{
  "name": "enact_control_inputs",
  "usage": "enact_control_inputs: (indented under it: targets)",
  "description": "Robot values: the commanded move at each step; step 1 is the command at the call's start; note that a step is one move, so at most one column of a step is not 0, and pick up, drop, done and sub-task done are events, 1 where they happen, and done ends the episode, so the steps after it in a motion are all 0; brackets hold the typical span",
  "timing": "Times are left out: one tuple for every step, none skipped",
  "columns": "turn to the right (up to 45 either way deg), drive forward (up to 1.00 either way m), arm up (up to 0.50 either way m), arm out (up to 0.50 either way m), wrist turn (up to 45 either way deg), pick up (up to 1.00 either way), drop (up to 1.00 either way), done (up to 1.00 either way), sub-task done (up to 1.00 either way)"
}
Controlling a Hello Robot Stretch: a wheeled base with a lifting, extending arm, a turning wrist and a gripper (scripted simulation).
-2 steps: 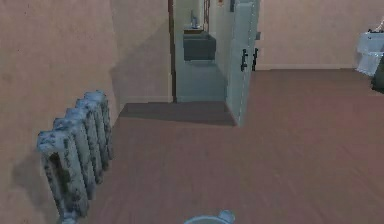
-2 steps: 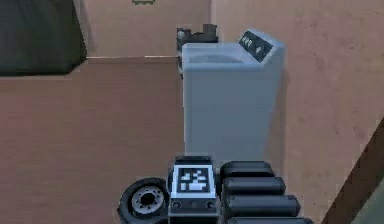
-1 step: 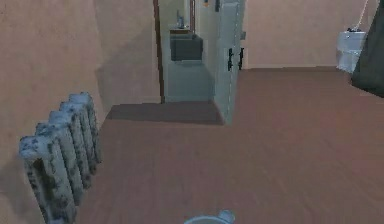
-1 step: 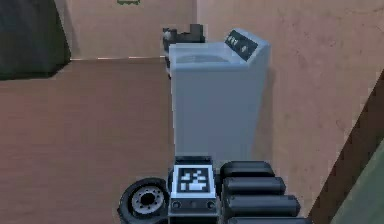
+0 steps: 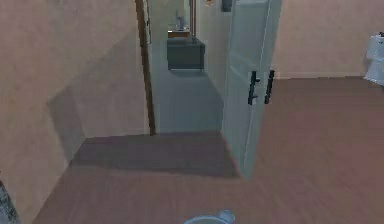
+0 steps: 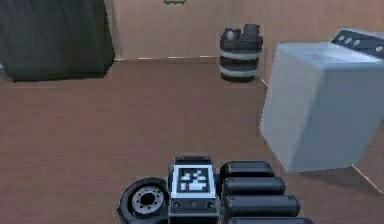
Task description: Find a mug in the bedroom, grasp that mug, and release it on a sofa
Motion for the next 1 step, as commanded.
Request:
enact_control_inputs:
  targets:
    - [0.0, 1.0, 0.0, 0.0, 0.0, 0.0, 0.0, 0.0, 0.0]
